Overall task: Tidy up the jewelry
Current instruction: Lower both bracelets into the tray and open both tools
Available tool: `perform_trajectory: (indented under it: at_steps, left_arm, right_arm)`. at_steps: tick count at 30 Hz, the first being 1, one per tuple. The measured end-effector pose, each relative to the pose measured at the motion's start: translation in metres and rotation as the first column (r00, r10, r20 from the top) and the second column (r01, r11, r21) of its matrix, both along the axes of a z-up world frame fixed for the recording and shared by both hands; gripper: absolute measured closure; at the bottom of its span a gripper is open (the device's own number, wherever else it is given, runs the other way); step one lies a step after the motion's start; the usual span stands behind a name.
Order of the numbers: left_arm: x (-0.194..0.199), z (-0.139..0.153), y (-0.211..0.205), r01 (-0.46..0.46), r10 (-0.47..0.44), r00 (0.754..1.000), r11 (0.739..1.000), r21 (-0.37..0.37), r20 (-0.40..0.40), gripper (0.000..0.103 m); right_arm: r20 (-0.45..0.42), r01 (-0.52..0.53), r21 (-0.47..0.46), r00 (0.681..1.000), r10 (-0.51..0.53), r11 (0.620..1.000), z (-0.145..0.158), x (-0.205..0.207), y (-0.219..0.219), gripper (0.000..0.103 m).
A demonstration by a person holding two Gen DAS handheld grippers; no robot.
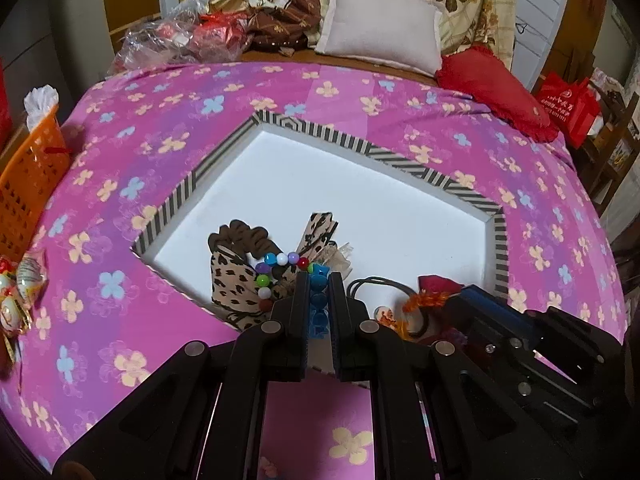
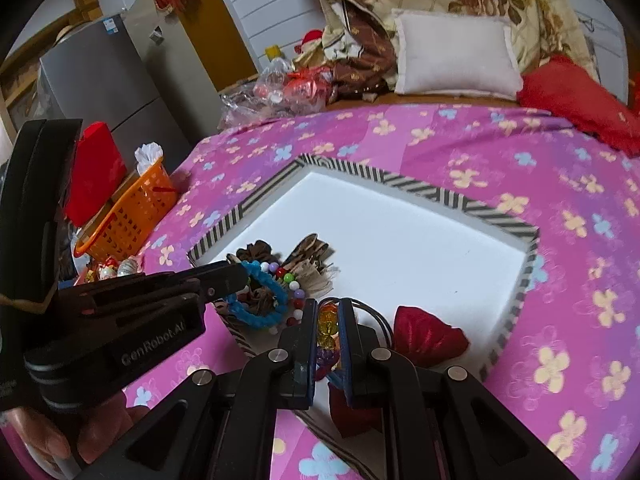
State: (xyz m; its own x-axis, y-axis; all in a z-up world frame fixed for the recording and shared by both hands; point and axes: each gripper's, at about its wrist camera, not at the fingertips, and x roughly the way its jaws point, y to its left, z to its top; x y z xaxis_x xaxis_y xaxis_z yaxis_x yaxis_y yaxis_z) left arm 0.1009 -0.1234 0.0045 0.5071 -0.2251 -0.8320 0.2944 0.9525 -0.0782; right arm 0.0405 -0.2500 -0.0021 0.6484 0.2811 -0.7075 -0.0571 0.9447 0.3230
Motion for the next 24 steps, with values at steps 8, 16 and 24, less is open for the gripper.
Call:
perform_trajectory:
  at_steps: [8,16,24]
  left_arm:
    - [0.012,-0.031,0.007,-0.045,0.047,0.998,0.998,0.05,-0.043,0.096]
    - [0.013,-0.048,0.009,-0.06,0.064,0.997,0.994,0.096,-0.041,0.096]
    - [0.005,-0.051,0.006,-0.049,0.052,0.999,0.991,0.126,-0.017,0.084]
  right_arm:
    - [-0.078,0.071,-0.051,0.994,-0.075,0.996,-0.029,0.007,-0.019,0.094]
    - [-0.105,0.073,-0.136,0.991,-0.088,0.988,-0.041,0.003,-0.016,0.094]
    - [-0.065,0.094,-0.175,0.992,-0.106,0.98,-0.032,-0.012,-0.014,0.061]
